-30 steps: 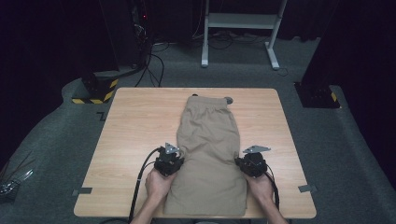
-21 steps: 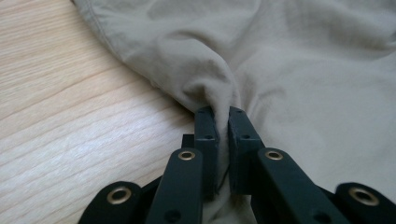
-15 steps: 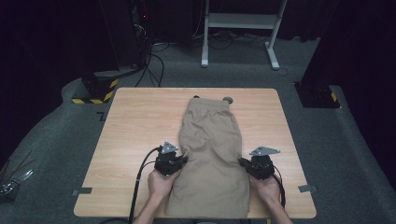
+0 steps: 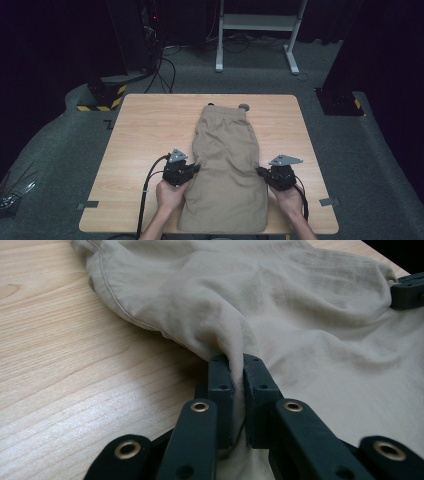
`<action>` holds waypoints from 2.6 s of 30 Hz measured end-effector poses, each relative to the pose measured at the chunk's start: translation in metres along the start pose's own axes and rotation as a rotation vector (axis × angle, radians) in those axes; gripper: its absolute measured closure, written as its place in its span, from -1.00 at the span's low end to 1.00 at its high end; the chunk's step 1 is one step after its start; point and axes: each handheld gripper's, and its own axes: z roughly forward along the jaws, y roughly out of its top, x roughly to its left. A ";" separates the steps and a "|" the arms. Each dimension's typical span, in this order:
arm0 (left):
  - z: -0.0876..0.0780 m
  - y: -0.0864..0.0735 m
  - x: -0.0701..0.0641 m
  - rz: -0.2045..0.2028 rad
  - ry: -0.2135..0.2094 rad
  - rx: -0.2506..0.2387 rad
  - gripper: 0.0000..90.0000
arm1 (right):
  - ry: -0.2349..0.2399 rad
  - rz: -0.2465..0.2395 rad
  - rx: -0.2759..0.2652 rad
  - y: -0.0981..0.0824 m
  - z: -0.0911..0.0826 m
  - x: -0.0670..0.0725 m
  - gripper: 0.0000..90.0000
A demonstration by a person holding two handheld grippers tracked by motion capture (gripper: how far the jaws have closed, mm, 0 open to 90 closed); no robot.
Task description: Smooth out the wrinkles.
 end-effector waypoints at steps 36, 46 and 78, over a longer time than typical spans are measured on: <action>-0.027 0.021 -0.007 0.011 -0.025 -0.093 0.87 | -0.034 -0.048 -0.109 0.023 -0.031 -0.002 0.95; -0.034 0.032 -0.009 0.027 -0.026 -0.118 0.87 | -0.032 -0.060 -0.148 0.029 -0.038 -0.001 0.94; -0.070 0.075 -0.012 0.056 -0.024 -0.215 0.87 | 0.002 -0.077 -0.280 0.061 -0.068 0.004 0.94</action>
